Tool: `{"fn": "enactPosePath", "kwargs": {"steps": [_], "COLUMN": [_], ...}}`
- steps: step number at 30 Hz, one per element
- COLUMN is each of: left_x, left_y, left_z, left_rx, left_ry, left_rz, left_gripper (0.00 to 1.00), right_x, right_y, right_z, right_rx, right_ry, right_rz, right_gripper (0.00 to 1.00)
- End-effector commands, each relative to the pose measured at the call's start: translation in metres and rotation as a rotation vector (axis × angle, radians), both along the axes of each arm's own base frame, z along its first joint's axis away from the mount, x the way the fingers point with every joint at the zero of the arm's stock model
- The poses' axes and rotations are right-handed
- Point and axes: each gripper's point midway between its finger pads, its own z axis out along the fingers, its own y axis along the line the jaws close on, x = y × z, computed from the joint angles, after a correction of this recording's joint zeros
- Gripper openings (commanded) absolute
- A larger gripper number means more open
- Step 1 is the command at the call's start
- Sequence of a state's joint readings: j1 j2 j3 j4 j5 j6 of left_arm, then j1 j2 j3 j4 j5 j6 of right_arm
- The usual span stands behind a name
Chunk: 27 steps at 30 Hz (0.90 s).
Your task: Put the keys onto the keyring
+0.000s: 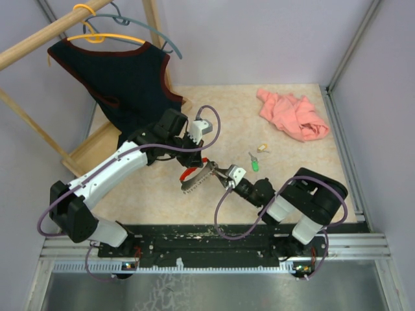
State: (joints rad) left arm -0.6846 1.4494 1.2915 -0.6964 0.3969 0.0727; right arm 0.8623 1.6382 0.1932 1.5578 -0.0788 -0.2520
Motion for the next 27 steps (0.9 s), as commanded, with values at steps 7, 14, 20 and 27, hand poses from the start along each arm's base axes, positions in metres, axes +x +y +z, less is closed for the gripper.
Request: {"fn": "enactPosePath", "kwargs": {"steps": [7,14,20,27], "left_x": [-0.002,-0.002,0.004,0.01], "left_y": [-0.006,-0.005,0.0,0.008], "left_z": [0.012,0.01,0.004,-0.008], "left_rx": [-0.039,-0.034,-0.02,-0.106], "left_ry": [-0.014,-0.014,-0.008,0.026], "left_rz": [-0.037,-0.032,0.035,0.11], "left_gripper": [0.0,0.0,0.0,0.0], "right_x": [0.0,0.001,-0.007,-0.014], "right_y": [0.008,0.008,-0.001,-0.003], "right_z": [0.052,0.041,0.053,0.062], "right_rx": [0.149,0.123,0.141,0.149], "right_ry": [-0.129,-0.113,-0.14,-0.169], "right_rz": [0.017,0.015,0.016,0.039], "right_gripper": [0.15,0.0,0.0,0.0]}}
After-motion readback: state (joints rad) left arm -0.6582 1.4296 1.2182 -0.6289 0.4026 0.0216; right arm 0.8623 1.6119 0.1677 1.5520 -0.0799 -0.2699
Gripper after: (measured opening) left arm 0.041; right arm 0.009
